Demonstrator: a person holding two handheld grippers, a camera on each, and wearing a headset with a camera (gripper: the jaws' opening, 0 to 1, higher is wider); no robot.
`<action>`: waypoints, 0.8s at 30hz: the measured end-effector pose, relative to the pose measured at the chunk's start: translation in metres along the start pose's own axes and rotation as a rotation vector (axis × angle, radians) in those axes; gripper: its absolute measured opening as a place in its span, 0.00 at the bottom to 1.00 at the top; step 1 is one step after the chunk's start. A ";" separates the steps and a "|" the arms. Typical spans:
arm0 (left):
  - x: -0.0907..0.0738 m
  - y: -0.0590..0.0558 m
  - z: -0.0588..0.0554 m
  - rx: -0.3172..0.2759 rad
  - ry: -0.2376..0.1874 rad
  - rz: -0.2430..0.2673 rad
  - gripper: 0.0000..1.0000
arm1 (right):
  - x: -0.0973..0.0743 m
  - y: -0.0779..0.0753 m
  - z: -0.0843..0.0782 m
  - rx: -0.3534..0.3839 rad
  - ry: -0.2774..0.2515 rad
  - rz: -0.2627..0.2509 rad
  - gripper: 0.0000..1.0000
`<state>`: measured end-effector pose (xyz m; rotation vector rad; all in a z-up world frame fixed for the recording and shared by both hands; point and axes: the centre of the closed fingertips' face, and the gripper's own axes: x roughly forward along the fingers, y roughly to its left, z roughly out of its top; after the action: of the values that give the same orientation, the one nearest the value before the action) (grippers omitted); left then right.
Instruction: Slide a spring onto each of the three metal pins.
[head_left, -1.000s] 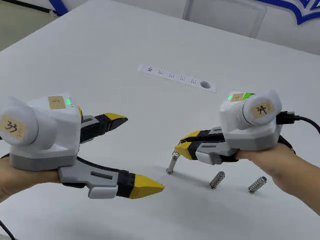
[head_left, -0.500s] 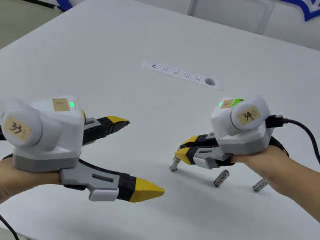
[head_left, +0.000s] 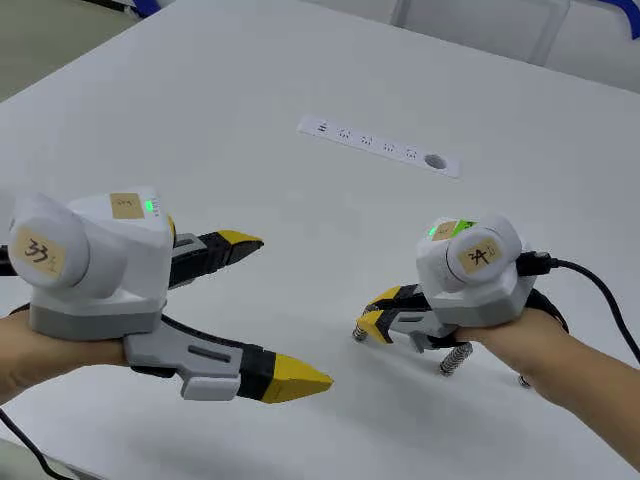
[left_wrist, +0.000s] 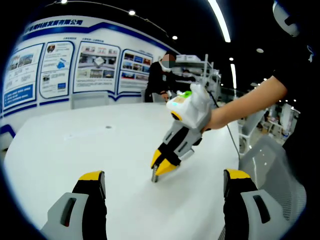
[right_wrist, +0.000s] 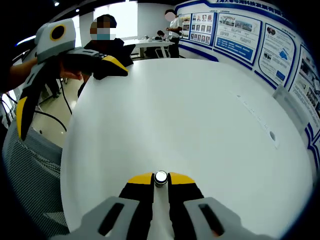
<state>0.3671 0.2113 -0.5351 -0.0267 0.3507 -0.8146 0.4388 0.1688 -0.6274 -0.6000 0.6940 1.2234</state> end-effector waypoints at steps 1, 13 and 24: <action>0.000 0.000 0.000 -0.001 0.001 -0.001 1.00 | 0.000 0.000 0.000 0.004 0.000 0.000 0.12; -0.004 0.000 0.003 0.004 0.000 0.016 0.99 | -0.001 0.000 0.001 -0.002 -0.007 0.009 0.15; -0.002 -0.003 0.011 0.020 0.013 0.041 0.99 | -0.054 -0.004 0.027 -0.050 -0.149 -0.017 0.19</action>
<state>0.3668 0.2092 -0.5239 0.0048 0.3547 -0.7781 0.4369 0.1536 -0.5689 -0.5485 0.5337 1.2587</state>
